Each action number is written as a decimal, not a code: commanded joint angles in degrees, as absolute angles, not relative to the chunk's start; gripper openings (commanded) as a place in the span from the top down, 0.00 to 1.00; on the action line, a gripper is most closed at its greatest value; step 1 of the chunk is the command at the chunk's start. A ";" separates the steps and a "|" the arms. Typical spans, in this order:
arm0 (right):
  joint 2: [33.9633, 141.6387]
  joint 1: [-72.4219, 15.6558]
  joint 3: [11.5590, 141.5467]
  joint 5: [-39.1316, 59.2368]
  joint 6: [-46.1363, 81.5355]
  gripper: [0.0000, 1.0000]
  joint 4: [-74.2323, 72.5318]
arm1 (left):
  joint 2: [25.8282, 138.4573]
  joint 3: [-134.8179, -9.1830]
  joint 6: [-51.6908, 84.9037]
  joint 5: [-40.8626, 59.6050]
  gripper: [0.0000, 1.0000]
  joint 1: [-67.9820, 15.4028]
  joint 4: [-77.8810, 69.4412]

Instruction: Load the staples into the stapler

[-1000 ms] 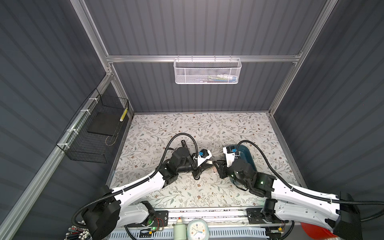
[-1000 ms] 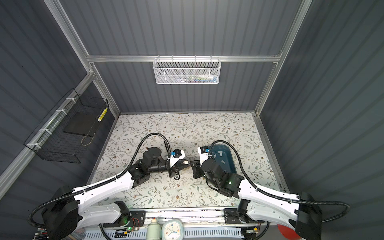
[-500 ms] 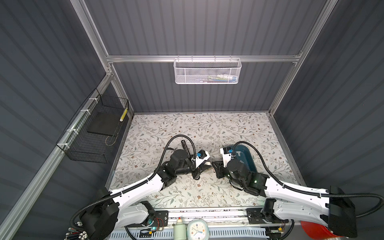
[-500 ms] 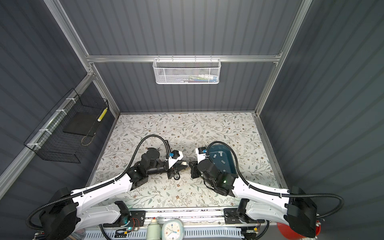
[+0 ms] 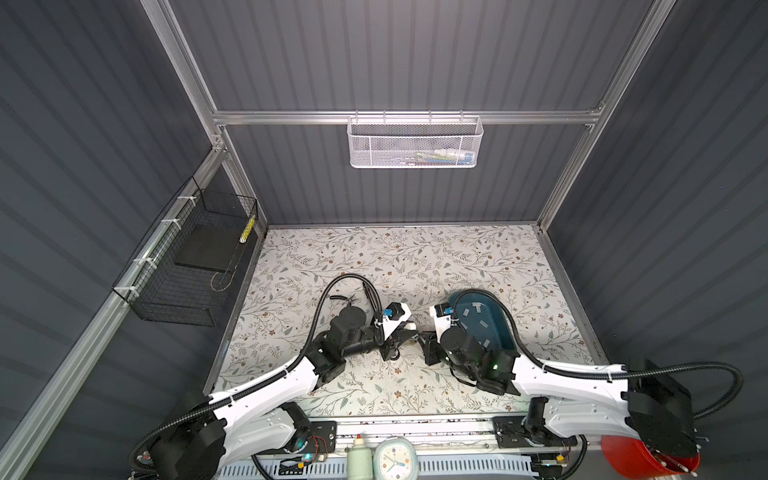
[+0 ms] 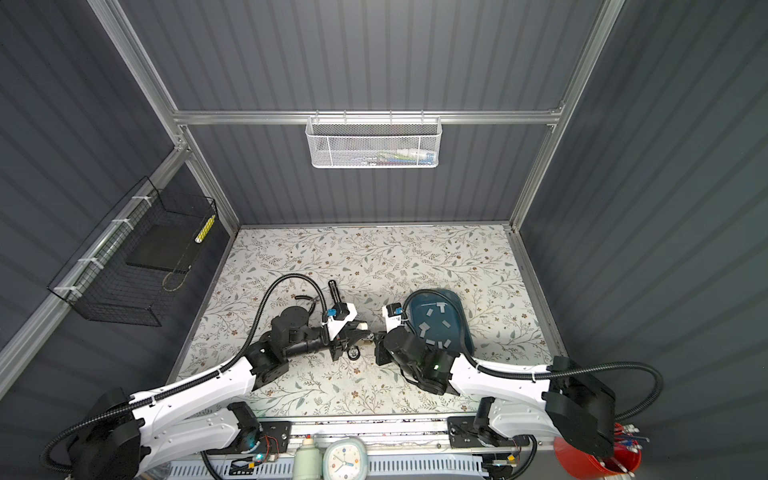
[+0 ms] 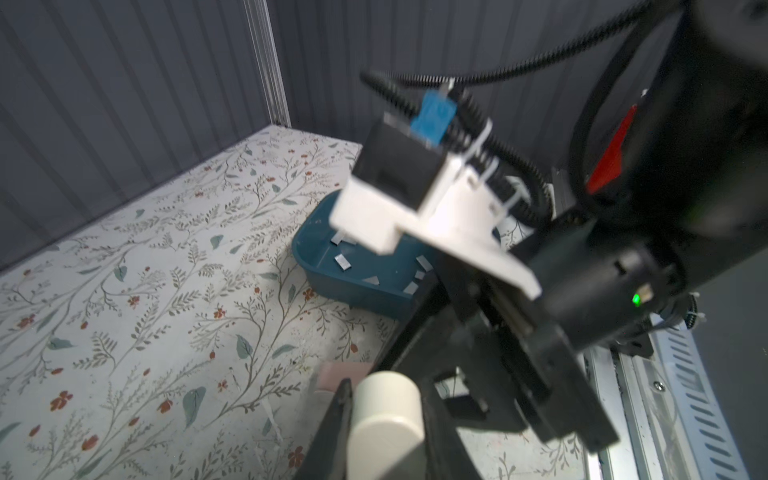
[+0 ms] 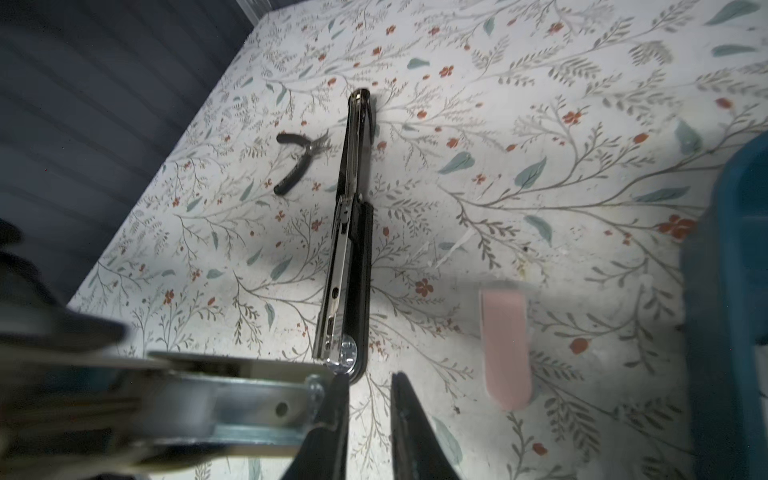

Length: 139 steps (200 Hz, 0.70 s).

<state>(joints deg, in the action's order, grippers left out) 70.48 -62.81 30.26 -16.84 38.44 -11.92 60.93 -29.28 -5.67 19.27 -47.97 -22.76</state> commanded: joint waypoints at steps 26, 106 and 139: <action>74.27 -65.48 31.36 -15.11 38.29 0.78 -17.84 | 59.21 -28.41 -3.91 17.10 1.00 -48.28 -29.70; 65.95 -67.19 26.12 -22.98 35.46 0.72 -19.35 | 58.69 -28.12 -4.72 17.84 1.00 -48.26 -28.87; 57.69 -67.19 18.99 -22.56 29.62 0.56 -25.59 | 58.12 -28.56 -5.32 17.80 1.00 -48.34 -26.72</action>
